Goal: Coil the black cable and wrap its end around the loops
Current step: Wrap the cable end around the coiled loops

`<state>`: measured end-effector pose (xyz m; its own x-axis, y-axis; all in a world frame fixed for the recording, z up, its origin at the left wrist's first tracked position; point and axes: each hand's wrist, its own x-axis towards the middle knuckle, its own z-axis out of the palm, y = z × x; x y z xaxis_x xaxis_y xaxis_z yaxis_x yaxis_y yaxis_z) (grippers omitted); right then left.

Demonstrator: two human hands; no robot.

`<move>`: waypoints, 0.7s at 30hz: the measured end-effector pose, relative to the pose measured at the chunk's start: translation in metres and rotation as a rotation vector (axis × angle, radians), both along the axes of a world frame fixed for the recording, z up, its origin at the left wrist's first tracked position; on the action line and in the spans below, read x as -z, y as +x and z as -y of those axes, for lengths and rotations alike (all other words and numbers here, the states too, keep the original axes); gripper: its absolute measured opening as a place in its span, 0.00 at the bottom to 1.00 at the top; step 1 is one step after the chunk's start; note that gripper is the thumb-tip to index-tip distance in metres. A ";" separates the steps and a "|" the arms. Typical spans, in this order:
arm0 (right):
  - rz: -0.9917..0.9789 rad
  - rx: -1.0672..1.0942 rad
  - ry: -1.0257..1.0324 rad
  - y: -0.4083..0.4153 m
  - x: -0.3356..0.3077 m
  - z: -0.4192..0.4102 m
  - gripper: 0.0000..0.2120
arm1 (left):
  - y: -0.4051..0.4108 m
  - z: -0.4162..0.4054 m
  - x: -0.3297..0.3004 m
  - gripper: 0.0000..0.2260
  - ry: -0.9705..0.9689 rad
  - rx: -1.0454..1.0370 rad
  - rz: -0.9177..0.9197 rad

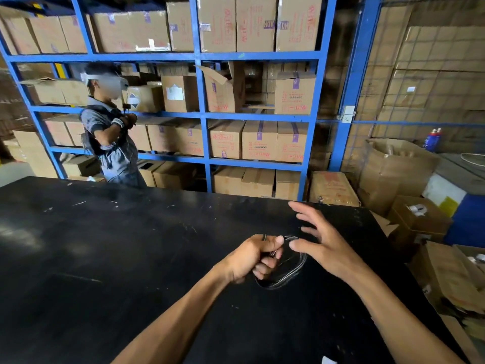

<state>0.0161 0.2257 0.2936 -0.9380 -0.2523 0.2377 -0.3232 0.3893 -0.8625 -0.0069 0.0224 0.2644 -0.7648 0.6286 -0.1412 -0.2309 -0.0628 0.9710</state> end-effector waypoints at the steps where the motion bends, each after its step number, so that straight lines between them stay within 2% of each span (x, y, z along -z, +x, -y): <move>1: 0.084 -0.098 -0.020 -0.002 -0.002 -0.002 0.39 | 0.001 0.000 -0.003 0.17 0.012 0.083 0.021; 3: 0.250 -0.280 -0.082 -0.004 -0.006 -0.003 0.43 | 0.002 0.001 -0.007 0.18 0.041 0.230 0.031; 5: 0.314 -0.391 -0.144 -0.004 -0.006 0.001 0.40 | 0.003 0.005 -0.012 0.17 0.081 0.320 0.056; 9: 0.217 -0.300 -0.207 -0.006 0.001 0.010 0.32 | 0.003 0.012 -0.018 0.16 0.113 0.335 0.084; 13: 0.173 -0.198 -0.176 -0.009 0.012 0.016 0.26 | 0.005 0.012 -0.017 0.20 0.020 0.218 0.040; 17: 0.118 -0.059 -0.290 -0.011 0.019 0.016 0.15 | 0.002 0.011 -0.015 0.23 -0.051 -0.038 -0.046; 21: 0.048 0.045 -0.119 -0.009 0.025 0.019 0.12 | -0.002 0.007 -0.014 0.27 -0.125 -0.172 -0.018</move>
